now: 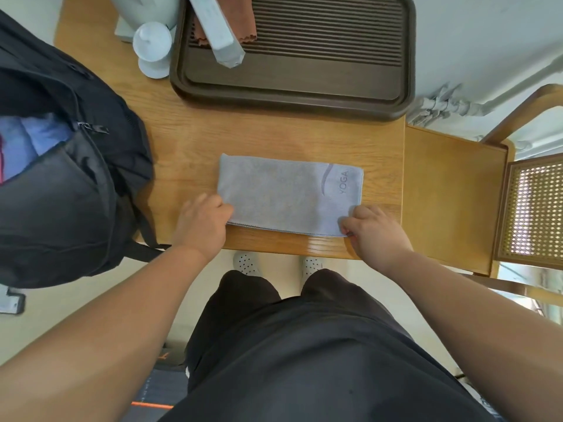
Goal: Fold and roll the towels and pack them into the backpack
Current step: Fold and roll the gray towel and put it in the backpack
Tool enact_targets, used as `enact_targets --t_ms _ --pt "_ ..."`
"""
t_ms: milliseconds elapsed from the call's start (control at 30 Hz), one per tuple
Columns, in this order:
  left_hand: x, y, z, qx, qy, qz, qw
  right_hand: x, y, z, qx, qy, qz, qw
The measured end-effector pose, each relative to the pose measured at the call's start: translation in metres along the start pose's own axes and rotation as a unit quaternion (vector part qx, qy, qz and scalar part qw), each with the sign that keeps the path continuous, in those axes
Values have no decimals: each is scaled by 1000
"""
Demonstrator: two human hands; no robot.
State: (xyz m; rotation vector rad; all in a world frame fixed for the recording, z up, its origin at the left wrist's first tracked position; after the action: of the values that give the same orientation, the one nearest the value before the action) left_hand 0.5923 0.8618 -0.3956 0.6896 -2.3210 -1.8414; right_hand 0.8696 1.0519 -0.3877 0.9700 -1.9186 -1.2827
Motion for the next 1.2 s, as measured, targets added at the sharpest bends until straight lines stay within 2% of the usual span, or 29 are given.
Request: enact_targets --t_ms 67,133,333,500,700,900,1100,1200 --pt "-2 -1 -2 25 8 0 1000 2 0 -1 63 -20 -11 998" --pt "-9 1 -4 39 26 0 999 7 3 0 78 -37 -16 996" --pt "-39 9 6 -39 3 -47 998 46 19 34 -79 -21 10 997" --pt "-42 -13 39 55 27 -26 998 70 -1 80 3 -97 3 995" --pt "-9 -35 55 68 48 8 997 52 -27 75 4 -206 -15 978" --pt "-8 -40 57 56 39 -4 998 52 -29 80 -8 -213 -13 977" --pt "-5 -38 56 85 37 -18 996 54 -28 79 -1 -215 -18 976" --pt "0 -30 53 65 29 -84 994 55 -25 78 7 -212 -16 977"
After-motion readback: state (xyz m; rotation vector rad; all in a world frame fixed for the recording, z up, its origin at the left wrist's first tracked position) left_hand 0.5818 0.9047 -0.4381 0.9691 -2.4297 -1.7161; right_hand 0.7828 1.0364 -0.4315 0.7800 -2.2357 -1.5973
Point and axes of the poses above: each hand's wrist, its own z-axis towards the middle knuckle, its own y-axis out of the back of the hand, x = y × z, the point moved 2 cm from there along z, towards the middle knuckle, and after that the axes turned 5 degrees about -z, right-handed, at the moved point
